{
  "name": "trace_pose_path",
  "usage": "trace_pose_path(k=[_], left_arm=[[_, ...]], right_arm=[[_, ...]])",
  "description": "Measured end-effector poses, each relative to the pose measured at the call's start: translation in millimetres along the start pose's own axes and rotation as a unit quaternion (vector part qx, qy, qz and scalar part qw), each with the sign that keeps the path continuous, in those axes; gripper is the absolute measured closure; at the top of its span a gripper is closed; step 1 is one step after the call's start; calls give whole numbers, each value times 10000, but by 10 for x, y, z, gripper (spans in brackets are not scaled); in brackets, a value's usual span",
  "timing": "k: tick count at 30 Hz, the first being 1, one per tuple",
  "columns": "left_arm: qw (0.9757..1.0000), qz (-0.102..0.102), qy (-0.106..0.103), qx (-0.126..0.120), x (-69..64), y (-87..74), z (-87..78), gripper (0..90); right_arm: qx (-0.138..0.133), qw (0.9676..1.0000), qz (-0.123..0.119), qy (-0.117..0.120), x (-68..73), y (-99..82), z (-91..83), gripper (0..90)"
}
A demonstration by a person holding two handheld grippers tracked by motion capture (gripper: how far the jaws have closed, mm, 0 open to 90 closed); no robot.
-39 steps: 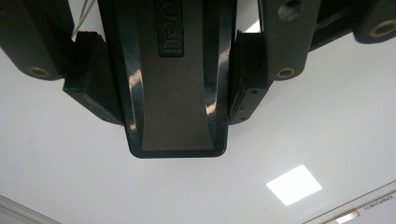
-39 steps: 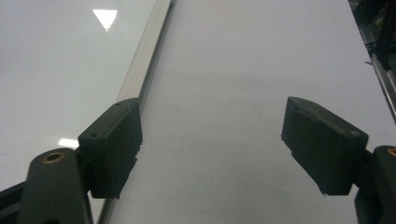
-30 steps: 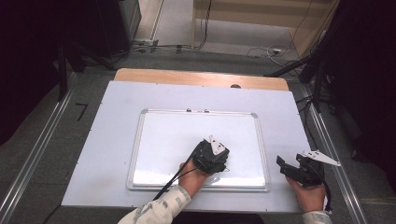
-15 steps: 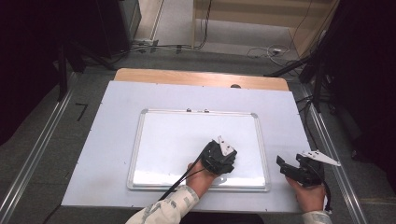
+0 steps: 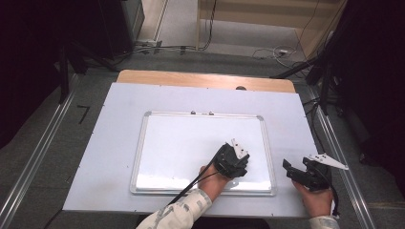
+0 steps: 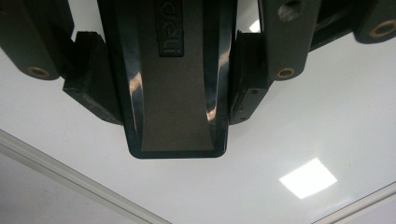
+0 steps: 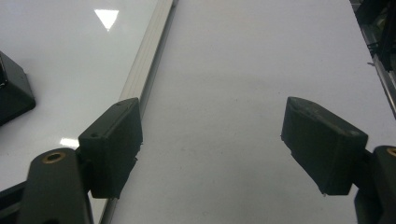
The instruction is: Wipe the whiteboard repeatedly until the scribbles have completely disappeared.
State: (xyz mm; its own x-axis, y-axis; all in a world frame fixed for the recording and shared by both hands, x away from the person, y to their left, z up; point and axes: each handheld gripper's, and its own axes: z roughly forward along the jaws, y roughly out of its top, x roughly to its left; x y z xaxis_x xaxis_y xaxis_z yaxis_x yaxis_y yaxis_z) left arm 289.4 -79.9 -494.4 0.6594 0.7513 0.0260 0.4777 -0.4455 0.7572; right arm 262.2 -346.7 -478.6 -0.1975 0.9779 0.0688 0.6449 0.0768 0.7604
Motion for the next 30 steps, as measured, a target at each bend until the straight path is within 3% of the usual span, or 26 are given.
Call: trace_pose_path(k=[19, 30], left_arm=[[10000, -28, 5, -14, -57, 78, 89, 416], [9999, 94, -47, 29, -29, 57, 59, 416]], right_arm=[[-7, 10000, 18, 9, -7, -4, -8, 192], [4, 10000, 29, -19, -33, -16, -6, 192]])
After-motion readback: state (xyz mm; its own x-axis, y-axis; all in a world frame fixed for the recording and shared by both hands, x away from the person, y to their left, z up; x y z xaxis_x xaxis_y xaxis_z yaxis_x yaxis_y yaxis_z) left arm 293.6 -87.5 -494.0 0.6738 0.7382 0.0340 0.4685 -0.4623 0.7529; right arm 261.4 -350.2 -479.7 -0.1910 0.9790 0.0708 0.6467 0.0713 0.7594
